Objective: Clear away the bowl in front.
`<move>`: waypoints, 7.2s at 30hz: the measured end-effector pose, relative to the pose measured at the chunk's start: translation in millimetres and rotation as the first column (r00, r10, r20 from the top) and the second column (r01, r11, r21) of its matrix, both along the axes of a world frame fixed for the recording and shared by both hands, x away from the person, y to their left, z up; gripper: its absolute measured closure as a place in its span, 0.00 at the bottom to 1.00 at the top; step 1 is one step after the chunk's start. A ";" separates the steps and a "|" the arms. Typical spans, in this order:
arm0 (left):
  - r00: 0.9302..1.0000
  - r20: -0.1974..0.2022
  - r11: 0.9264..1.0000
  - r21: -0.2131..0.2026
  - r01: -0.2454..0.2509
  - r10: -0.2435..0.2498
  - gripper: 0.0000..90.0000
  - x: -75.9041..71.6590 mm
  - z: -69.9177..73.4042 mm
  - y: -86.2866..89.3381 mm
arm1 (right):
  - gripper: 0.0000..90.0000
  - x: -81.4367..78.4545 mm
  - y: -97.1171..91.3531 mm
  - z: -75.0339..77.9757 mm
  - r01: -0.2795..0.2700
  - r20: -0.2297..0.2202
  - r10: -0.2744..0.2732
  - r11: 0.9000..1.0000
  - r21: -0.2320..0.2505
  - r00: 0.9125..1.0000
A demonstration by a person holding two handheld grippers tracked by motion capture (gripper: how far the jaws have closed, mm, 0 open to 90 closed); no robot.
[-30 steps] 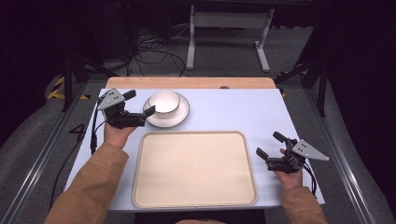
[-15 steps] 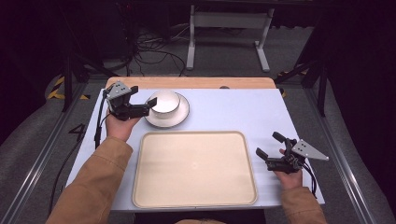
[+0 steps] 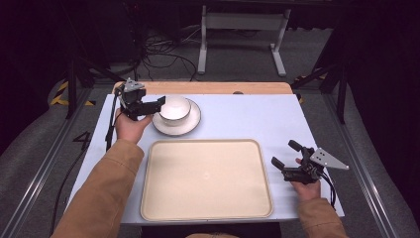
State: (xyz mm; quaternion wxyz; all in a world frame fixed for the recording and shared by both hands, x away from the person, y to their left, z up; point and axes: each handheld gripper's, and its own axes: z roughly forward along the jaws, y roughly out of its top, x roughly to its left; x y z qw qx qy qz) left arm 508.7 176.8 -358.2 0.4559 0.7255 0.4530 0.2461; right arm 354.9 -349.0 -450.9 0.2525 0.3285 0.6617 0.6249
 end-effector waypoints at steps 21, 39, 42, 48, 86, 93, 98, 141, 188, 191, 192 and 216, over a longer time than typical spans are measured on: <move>0.992 -0.115 0.998 0.046 -0.046 0.051 0.26 24.0 -6.6 -5.9 | 0.01 -0.4 0.2 -0.2 -0.005 -0.007 0.005 1.000 0.001 1.000; 0.968 -0.239 0.996 0.060 -0.069 0.081 0.38 46.6 -35.2 -11.7 | 0.01 -0.5 0.3 -0.2 -0.003 -0.017 0.003 1.000 -0.002 1.000; 0.959 -0.265 0.994 0.078 -0.082 0.100 0.40 49.8 -39.2 -14.2 | 0.01 -0.5 0.4 -0.2 -0.005 -0.019 0.005 1.000 -0.002 1.000; 0.944 -0.297 0.988 0.102 -0.119 0.144 0.49 53.9 -44.5 -17.1 | 0.02 -0.5 0.4 -0.2 -0.006 -0.022 0.006 1.000 0.001 1.000; 0.876 -0.449 0.984 0.098 -0.147 0.176 0.92 65.5 -48.9 -25.2 | 0.02 -0.2 0.4 -0.4 -0.005 -0.025 0.005 1.000 -0.001 1.000; 0.884 -0.435 0.985 0.094 -0.147 0.173 0.92 62.6 -41.2 -25.7 | 0.02 -0.1 0.3 -0.4 -0.005 -0.027 0.005 1.000 0.000 1.000; 0.886 -0.443 0.990 0.038 -0.136 0.139 0.91 61.6 -36.7 -22.0 | 0.02 0.1 0.1 -0.6 -0.006 -0.030 0.006 1.000 0.004 1.000; 0.932 -0.363 0.998 0.045 0.043 -0.024 0.91 15.4 38.5 -24.4 | 0.02 0.6 0.8 -0.8 -0.008 -0.034 0.008 1.000 0.000 0.999; 0.828 -0.343 0.817 0.225 0.531 -0.443 0.91 -72.9 76.7 -113.1 | 0.02 1.5 1.8 -1.5 -0.023 -0.042 0.023 1.000 0.001 0.999; 0.807 -0.343 0.791 0.227 0.568 -0.480 0.91 -77.8 77.4 -117.3 | 0.02 1.5 1.9 -1.5 -0.025 -0.044 0.025 1.000 0.000 0.999; 0.802 -0.341 0.785 0.228 0.576 -0.490 0.91 -79.3 77.6 -118.4 | 0.02 1.5 1.9 -1.6 -0.025 -0.044 0.025 1.000 0.001 0.999; 0.667 -0.375 0.623 0.250 0.741 -0.644 0.91 -91.2 60.1 -138.8 | 0.02 1.7 1.6 -1.6 -0.028 -0.049 0.029 1.000 0.009 0.998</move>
